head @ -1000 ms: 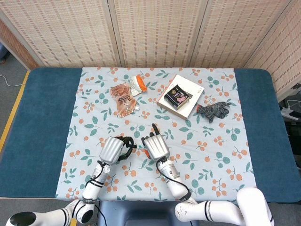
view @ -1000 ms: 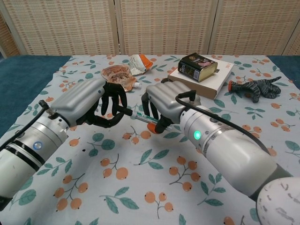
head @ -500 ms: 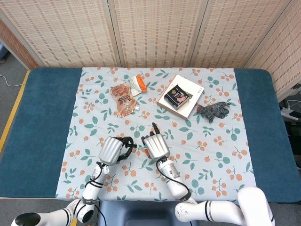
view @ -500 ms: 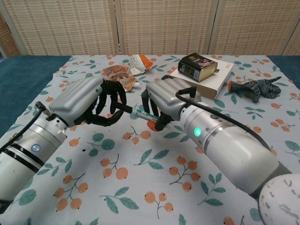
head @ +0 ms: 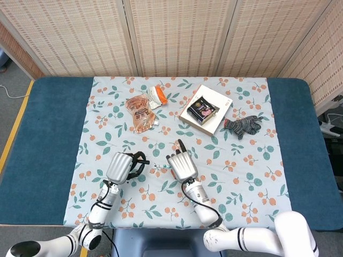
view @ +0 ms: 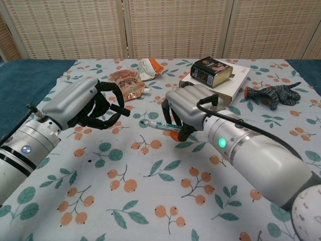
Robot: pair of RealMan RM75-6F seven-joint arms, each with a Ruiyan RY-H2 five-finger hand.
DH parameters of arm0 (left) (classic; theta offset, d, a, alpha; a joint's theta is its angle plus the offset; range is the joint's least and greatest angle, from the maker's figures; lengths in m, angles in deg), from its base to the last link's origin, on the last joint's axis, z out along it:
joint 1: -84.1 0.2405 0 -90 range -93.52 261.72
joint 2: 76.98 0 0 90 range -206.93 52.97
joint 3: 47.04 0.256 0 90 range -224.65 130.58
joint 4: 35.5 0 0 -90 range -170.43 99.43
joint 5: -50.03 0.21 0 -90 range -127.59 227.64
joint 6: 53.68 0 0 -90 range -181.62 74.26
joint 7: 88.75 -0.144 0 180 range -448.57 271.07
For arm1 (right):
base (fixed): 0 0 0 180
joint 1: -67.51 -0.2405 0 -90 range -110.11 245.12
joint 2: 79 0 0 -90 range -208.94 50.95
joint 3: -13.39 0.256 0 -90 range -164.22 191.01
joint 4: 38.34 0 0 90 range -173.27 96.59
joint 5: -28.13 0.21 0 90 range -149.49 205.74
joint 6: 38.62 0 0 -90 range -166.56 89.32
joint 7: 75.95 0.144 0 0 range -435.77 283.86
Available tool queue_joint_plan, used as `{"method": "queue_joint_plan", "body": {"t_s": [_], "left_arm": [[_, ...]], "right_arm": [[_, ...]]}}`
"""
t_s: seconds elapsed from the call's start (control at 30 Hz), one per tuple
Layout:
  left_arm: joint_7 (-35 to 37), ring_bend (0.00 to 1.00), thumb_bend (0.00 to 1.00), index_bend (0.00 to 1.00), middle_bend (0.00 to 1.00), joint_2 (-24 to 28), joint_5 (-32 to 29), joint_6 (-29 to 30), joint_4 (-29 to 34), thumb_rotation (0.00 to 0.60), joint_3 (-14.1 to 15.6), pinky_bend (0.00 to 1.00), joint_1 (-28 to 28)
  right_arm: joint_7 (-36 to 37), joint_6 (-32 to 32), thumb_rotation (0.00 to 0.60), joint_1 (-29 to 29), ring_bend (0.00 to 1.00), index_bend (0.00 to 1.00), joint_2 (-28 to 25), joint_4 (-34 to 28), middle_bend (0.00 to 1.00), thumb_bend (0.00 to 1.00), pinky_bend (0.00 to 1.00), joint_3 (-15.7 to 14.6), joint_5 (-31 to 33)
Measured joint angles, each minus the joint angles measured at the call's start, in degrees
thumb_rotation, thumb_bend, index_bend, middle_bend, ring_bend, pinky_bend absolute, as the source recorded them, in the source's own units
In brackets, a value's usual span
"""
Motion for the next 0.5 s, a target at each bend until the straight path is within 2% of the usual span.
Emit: {"method": "queue_joint_plan", "body": {"t_s": [0.07,0.17,0.23,0.27,0.3,0.43,0.5], "left_arm": [[-0.1,0.73,0.71,0.81,0.90,0.6,-0.3,-0.9,-0.6,0.600,0.4,0.82,0.2],[0.3,0.62,0.58,0.70,0.79,1.2,-0.7,-2.6,-1.9,0.600,1.2,0.75,0.5],[1.0,0.53,0.54,0.55,0.67,1.6,-1.0,-4.3,-2.4,0.600,1.7,0.70,0.6],[1.2,0.48,0.52,0.46,0.60,1.9,-1.3,-5.1,-2.4,0.600,1.9,0.68,0.6],[1.3,0.44,0.50,0.38,0.55,2.1,-1.5,-6.0,-2.4,0.600,2.1,0.66,0.6],[1.4,0.33,0.47,0.22,0.41,3.6,-3.0,-9.0,-1.1,0.600,2.3,0.62,0.6],[1.2,0.29,0.46,0.16,0.35,3.9,-3.2,-9.2,-0.8,0.600,2.3,0.60,0.6]], "right_arm": [[-0.6,0.0,0.600,0.3,0.35,0.78,-0.7,0.6,0.72,0.43,0.00,-0.7,0.1],[-1.1,0.2,0.600,0.6,0.32,0.63,-1.1,0.9,0.67,0.42,0.00,-1.1,1.0],[-0.9,0.9,0.600,0.8,0.25,0.44,-1.3,0.9,0.52,0.42,0.00,-1.4,1.5],[-0.8,1.4,0.600,0.8,0.24,0.40,-1.4,0.9,0.48,0.42,0.00,-1.5,1.8],[-0.8,1.8,0.600,0.8,0.21,0.30,-1.5,0.8,0.40,0.42,0.00,-1.6,2.1],[-1.9,2.8,0.600,0.7,0.12,0.06,-2.1,0.2,0.22,0.38,0.00,-2.6,3.0],[-2.6,3.1,0.600,0.7,0.08,0.00,-2.3,-0.2,0.16,0.35,0.00,-2.9,3.6]]}}
